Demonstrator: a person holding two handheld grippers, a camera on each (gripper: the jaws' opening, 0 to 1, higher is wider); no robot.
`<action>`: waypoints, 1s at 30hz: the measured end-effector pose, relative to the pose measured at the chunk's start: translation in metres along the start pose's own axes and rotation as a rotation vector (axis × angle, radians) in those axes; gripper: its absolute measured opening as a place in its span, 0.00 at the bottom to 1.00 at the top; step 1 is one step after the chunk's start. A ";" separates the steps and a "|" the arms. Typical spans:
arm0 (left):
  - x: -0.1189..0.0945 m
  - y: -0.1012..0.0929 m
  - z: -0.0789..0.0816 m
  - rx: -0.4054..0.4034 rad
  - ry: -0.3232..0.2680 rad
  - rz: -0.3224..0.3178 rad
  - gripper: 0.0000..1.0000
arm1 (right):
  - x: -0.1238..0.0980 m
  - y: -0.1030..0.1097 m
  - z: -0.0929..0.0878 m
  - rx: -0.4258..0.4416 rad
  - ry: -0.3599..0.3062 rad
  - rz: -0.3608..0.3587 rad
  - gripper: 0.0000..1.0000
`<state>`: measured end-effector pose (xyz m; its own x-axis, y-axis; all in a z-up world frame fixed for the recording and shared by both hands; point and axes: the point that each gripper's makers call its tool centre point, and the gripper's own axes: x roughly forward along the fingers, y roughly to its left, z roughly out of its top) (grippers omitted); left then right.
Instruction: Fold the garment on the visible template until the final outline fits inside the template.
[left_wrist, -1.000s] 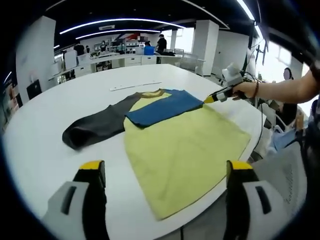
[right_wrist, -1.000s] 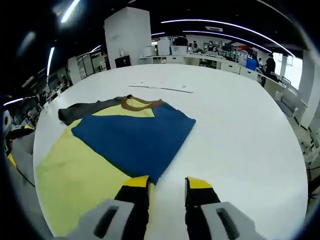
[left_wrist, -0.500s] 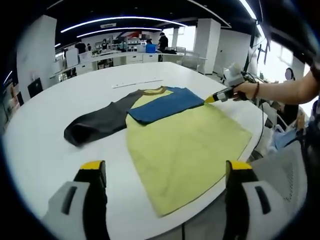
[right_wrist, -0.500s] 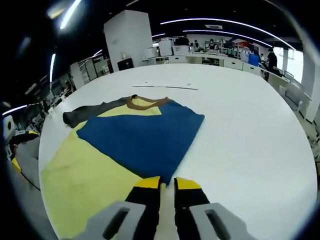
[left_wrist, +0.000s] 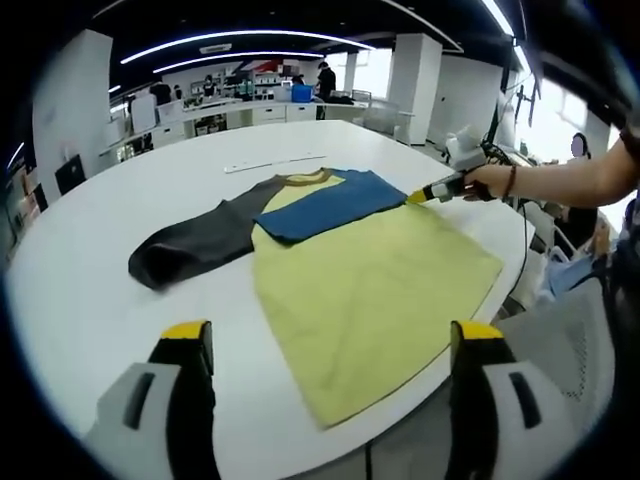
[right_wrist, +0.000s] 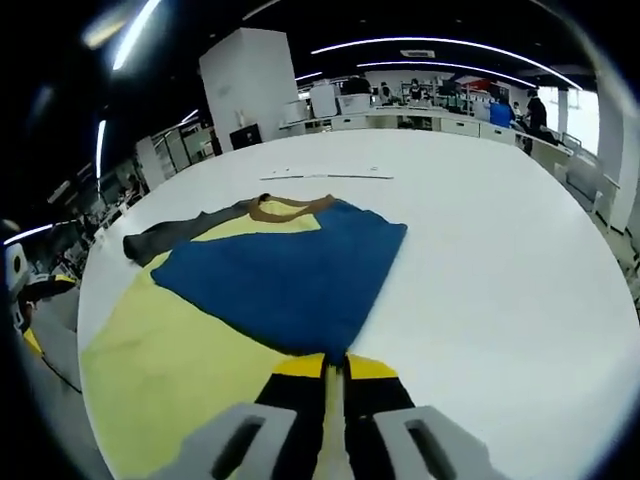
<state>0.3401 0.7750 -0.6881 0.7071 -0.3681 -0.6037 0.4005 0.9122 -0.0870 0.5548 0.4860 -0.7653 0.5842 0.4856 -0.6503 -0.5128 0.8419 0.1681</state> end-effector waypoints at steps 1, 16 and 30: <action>0.000 0.000 0.000 0.000 -0.001 0.000 0.96 | 0.000 0.000 0.000 -0.002 0.002 -0.002 0.00; -0.001 0.006 0.001 0.001 -0.005 0.008 0.96 | -0.010 -0.012 -0.001 -0.032 0.048 -0.025 0.00; -0.004 0.017 0.007 -0.004 -0.016 0.030 0.96 | -0.018 -0.029 -0.006 -0.033 0.070 -0.034 0.00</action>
<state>0.3479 0.7909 -0.6818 0.7279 -0.3430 -0.5937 0.3763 0.9237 -0.0722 0.5559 0.4513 -0.7629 0.5568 0.4379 -0.7058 -0.5141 0.8491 0.1212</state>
